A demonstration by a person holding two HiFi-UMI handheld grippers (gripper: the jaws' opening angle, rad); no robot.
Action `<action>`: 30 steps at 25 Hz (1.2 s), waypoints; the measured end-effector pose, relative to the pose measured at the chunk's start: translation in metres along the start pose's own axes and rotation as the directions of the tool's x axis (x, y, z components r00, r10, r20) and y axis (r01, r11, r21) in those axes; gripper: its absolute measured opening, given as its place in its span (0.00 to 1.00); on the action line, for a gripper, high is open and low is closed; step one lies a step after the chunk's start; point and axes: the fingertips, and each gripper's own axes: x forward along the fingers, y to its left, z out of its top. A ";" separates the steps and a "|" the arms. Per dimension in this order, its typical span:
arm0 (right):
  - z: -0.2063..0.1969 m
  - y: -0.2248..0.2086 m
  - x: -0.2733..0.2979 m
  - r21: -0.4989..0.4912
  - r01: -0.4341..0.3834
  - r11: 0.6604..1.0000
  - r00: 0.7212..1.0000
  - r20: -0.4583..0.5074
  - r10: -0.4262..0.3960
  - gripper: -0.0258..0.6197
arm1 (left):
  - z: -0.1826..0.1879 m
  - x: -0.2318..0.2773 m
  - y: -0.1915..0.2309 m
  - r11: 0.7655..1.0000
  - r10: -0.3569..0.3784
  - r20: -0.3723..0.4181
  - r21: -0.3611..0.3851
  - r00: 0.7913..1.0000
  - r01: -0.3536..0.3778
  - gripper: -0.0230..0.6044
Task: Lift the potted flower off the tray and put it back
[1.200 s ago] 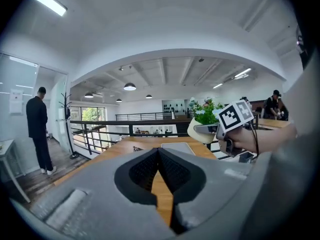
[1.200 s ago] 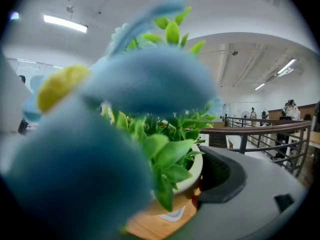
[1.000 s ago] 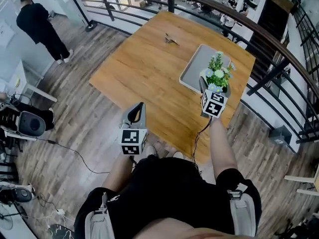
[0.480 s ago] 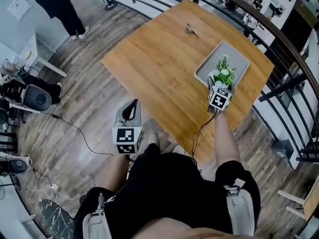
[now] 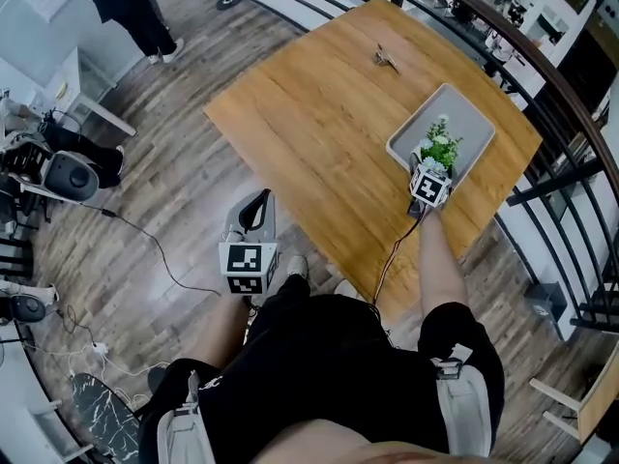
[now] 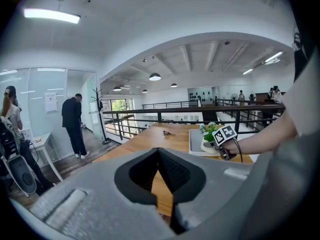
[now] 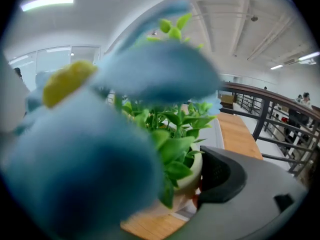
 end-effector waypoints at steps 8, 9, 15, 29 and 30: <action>0.012 -0.010 0.014 0.000 0.010 1.000 0.999 -0.031 -0.010 0.82 | -0.002 0.011 -0.008 1.000 -0.021 -0.012 0.007 1.000 0.021 0.06; 0.011 -0.012 0.015 0.005 0.009 1.000 0.999 -0.031 -0.009 0.82 | -0.002 0.011 -0.008 1.000 -0.022 -0.014 0.008 1.000 0.022 0.06; 0.012 -0.011 0.020 -0.020 -0.002 1.000 1.000 -0.027 0.001 0.82 | -0.006 0.014 -0.003 1.000 -0.017 -0.025 0.006 1.000 0.018 0.06; 0.007 -0.009 0.027 -0.057 -0.011 0.998 0.997 -0.073 0.007 0.83 | -0.012 0.020 0.007 0.999 -0.032 -0.035 0.010 0.999 0.032 0.06; 0.010 -0.009 0.024 -0.064 -0.010 0.998 0.998 -0.055 0.007 0.83 | -0.012 0.019 0.006 0.999 -0.034 -0.036 0.011 0.999 0.035 0.06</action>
